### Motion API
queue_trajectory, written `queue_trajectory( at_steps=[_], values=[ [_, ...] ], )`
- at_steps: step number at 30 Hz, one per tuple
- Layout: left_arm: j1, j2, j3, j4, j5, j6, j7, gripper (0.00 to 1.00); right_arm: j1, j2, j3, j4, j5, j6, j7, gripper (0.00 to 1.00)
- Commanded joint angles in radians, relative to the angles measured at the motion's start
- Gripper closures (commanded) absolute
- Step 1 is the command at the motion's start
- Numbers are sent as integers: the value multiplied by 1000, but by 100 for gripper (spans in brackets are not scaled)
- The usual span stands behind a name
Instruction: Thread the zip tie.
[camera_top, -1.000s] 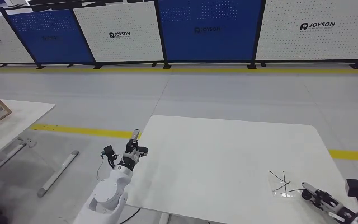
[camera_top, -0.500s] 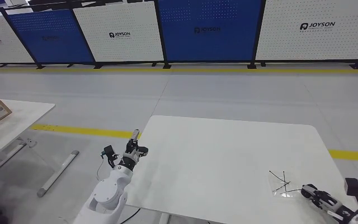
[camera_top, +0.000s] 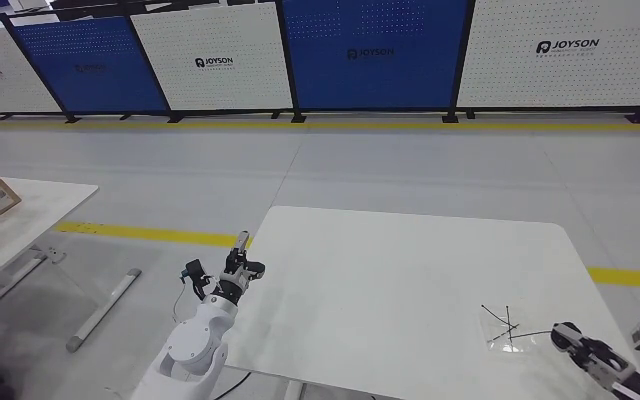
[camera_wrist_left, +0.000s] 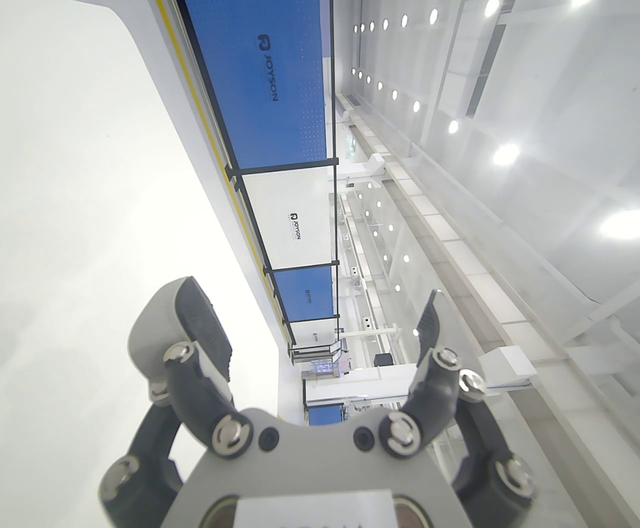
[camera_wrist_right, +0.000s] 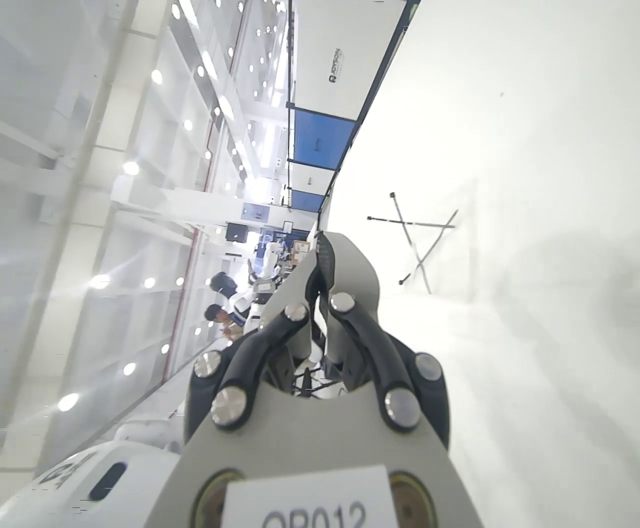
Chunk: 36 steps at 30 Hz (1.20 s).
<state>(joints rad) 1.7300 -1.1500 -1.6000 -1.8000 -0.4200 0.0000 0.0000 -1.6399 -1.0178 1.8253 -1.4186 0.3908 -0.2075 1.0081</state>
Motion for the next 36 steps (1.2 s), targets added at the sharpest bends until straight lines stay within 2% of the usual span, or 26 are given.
queue_trajectory(
  at_steps=[1, 10, 14, 17, 20, 22, 34, 35, 36],
  values=[
    [0, 0, 0, 0, 0, 0, 0, 0, 0, 0, 0, 0, -2, -1, -8, 100],
    [0, 0, 0, 0, 0, 0, 0, 0, -1, -1, -3, -3, 1, -1, -22, 100],
    [0, 0, 0, 0, 0, 0, 0, 0, -50, -16, -21, -49, 116, -78, -76, 100],
    [0, 0, 0, 0, 0, 0, 0, 0, -111, -29, -39, -121, 153, -132, -160, 100],
    [0, 0, 0, 0, 0, 0, 0, 0, -155, -45, -76, -204, 129, -132, -309, 100],
    [0, 0, 0, 0, 0, 0, 0, 0, -173, -53, -120, -242, 138, -129, -344, 100],
    [0, 0, 0, 0, 0, 0, 0, 0, -169, -56, -134, -245, 144, -118, -354, 100],
    [0, 0, 0, 0, 0, 0, 0, 0, -167, -57, -137, -245, 129, -117, -373, 100],
    [0, 0, 0, 0, 0, 0, 0, 0, -166, -61, -152, -248, 87, -127, -432, 100]
  ],
)
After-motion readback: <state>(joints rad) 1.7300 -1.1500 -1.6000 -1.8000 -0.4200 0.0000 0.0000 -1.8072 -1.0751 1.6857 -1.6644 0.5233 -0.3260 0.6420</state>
